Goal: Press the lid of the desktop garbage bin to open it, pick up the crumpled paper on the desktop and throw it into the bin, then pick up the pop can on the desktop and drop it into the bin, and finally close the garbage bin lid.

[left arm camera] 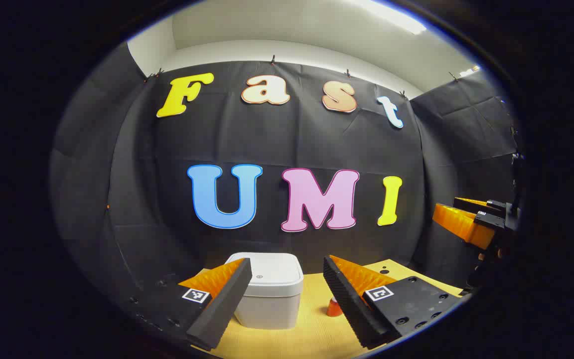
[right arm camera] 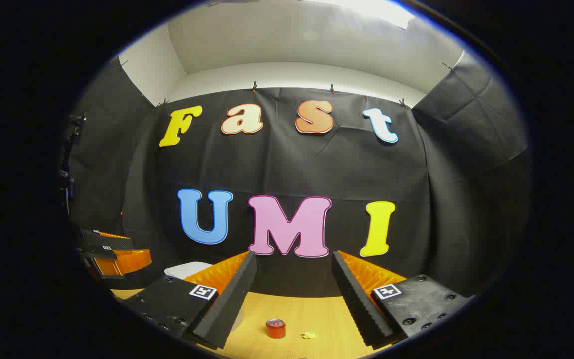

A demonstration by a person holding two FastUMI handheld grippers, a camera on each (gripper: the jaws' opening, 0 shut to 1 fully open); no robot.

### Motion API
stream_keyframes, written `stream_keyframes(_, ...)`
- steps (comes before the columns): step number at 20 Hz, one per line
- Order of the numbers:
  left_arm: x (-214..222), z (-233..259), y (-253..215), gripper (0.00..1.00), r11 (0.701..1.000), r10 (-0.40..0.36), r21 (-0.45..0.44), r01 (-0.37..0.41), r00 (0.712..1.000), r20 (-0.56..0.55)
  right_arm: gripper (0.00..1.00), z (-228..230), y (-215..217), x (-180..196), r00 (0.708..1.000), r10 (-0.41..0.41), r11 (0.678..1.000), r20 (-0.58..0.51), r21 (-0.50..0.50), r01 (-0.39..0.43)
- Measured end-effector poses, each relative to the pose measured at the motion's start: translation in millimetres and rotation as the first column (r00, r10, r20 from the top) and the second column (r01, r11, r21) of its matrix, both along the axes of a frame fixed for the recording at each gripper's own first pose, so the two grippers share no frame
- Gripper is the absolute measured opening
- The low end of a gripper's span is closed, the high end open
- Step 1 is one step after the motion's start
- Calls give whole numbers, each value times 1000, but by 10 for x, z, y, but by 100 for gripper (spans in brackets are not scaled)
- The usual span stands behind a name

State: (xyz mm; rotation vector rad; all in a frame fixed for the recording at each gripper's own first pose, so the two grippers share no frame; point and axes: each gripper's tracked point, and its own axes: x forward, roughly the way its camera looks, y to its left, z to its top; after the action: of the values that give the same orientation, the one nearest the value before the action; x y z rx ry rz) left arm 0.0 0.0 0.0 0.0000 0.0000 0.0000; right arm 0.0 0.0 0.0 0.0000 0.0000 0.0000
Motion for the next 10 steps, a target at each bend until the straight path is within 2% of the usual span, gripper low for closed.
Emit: stream_keyframes(10,52,27,-22,97,1000,-10,-29,10,1000,14,97,66,-169,-104,999,-39,999,1,-19,39)
